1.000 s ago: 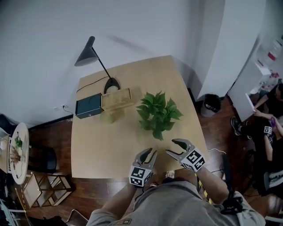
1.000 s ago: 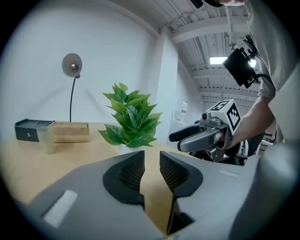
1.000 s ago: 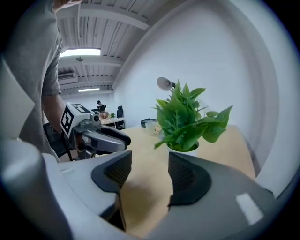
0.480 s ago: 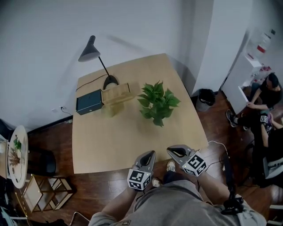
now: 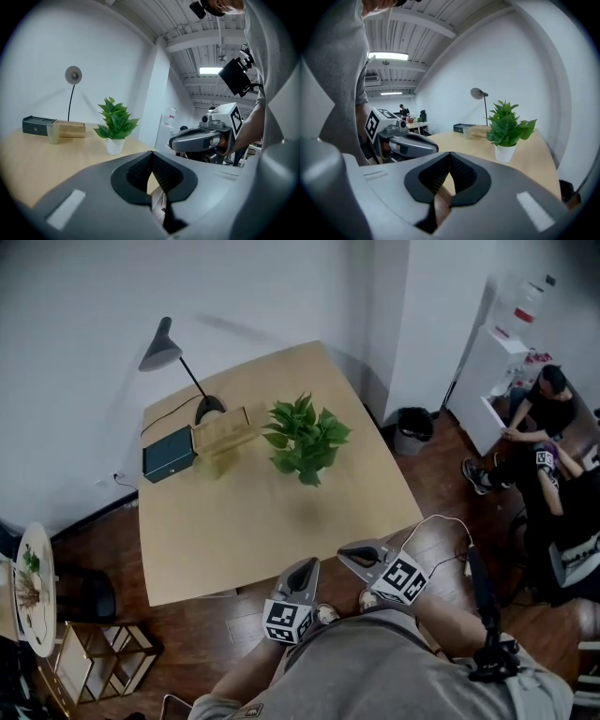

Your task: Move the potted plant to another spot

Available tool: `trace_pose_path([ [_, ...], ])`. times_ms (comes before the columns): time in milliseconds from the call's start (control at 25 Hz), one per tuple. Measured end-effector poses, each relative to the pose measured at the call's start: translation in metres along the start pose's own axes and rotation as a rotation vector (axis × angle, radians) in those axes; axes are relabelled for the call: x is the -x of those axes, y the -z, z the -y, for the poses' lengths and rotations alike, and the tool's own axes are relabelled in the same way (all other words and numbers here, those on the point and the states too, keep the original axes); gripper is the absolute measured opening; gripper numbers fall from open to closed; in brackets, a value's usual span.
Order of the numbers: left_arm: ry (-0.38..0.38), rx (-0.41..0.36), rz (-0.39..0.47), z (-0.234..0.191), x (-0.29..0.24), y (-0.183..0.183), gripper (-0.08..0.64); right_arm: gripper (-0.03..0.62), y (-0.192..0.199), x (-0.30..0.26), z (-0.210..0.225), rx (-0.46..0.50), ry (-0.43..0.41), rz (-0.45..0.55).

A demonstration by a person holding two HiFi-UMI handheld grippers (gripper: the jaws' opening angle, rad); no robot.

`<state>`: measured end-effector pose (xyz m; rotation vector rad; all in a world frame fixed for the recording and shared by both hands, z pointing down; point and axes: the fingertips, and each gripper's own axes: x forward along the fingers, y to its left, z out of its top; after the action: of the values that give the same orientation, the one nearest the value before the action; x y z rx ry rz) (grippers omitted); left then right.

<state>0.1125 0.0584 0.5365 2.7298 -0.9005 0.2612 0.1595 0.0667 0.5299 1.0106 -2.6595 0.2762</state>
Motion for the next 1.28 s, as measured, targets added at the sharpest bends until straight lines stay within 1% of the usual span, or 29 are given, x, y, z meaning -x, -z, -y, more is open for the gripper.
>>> trace_pose_path([
  [160, -0.022, -0.011, -0.001, 0.005, -0.005, -0.004, 0.002, 0.005, -0.003, 0.003, -0.007, 0.037, -0.03, -0.003],
  [360, -0.041, -0.022, 0.006, 0.011, -0.009, -0.007, 0.002, 0.006, 0.001, 0.009, -0.011, 0.046, -0.047, -0.005],
  [720, -0.062, -0.014, 0.004, 0.008, -0.013, -0.006, 0.002, 0.005, 0.0, 0.009, -0.003, 0.056, -0.031, -0.008],
  [1280, -0.087, -0.022, -0.004, 0.003, -0.01, -0.004, 0.002, 0.005, 0.007, 0.007, 0.006, 0.027, -0.021, -0.012],
])
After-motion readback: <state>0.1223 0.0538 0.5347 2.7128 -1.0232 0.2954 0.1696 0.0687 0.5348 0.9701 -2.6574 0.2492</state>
